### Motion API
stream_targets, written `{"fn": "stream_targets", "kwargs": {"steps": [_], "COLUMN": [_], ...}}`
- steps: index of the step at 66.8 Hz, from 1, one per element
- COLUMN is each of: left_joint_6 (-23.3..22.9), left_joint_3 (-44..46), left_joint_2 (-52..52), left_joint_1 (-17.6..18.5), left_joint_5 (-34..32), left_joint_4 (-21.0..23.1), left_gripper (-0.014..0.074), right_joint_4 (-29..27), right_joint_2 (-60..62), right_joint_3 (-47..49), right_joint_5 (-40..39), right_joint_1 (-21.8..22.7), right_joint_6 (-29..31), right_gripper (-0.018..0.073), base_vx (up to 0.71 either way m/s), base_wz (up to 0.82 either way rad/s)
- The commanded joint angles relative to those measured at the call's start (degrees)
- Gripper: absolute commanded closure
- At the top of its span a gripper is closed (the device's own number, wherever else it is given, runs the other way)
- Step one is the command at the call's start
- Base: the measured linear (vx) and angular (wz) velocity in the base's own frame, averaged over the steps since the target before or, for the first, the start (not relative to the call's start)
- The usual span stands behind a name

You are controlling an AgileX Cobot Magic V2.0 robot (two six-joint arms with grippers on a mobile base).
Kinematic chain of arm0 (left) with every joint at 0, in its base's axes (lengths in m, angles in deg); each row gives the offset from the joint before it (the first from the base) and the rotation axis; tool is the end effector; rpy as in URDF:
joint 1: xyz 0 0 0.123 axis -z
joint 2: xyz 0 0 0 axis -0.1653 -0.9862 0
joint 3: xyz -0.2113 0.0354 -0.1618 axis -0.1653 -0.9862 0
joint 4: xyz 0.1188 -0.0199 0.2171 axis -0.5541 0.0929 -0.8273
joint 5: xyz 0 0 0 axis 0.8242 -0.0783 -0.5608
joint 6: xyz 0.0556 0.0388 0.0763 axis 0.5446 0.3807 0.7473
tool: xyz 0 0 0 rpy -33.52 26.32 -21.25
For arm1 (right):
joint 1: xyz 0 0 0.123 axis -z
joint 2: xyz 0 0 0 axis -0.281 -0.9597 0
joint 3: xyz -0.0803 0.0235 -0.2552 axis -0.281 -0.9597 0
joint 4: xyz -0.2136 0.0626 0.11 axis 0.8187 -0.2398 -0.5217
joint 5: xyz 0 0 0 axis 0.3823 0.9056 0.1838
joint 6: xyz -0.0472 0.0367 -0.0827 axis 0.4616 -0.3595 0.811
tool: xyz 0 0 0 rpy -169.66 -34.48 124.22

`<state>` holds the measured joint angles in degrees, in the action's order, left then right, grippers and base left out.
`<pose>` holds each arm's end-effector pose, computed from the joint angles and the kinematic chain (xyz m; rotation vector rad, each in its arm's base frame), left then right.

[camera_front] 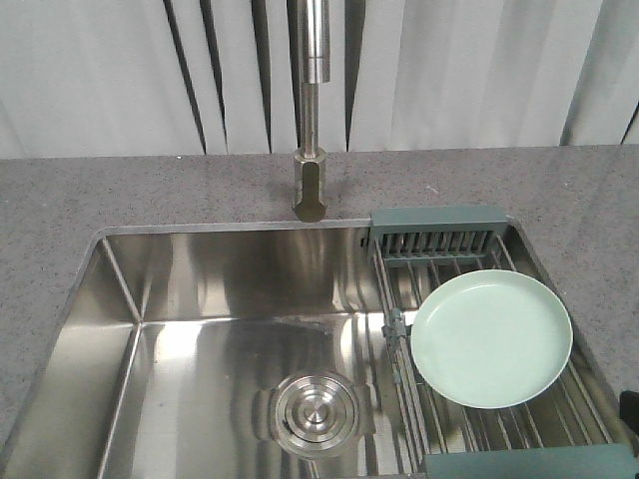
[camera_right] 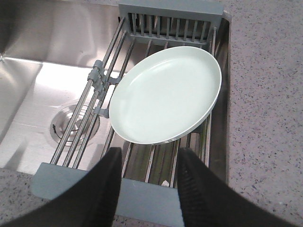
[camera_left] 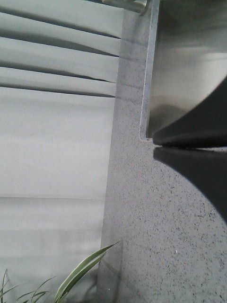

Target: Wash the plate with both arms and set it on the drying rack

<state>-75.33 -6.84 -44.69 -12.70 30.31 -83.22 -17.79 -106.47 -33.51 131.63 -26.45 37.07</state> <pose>0.0807 0.0042 0.2025 -0.1002 1.5366 -0.0193 0.1005 0.0247 0.2756 -0.2348 2.1776 0.1683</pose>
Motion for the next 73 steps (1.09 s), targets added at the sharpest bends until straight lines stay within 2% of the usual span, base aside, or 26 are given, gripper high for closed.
{"fn": "stream_targets", "kwargs": {"steps": [1, 60, 73], "left_joint_6": [-0.5, -0.5, -0.5], "left_joint_3": [1.3, 1.3, 1.3], "left_joint_2": [0.8, 0.8, 0.8], "left_joint_1": [0.0, 0.0, 0.0], "left_joint_5": [-4.4, -4.3, -4.3], "left_joint_4": [0.2, 0.2, 0.2], "left_gripper": [0.0603, 0.0603, 0.0603], "right_joint_4": [-0.1, 0.1, 0.0], "right_joint_2": [-0.2, 0.0, 2.7], "right_joint_3": [1.5, 1.5, 1.4], "right_joint_5": [-3.6, -3.4, -3.5], "right_joint_1": [0.1, 0.1, 1.2], "right_joint_6": [0.2, 0.3, 0.3], "right_gripper": [0.0279, 0.0279, 0.0279], "base_vx": [0.00, 0.00, 0.00], "base_wz": [0.00, 0.00, 0.00]}}
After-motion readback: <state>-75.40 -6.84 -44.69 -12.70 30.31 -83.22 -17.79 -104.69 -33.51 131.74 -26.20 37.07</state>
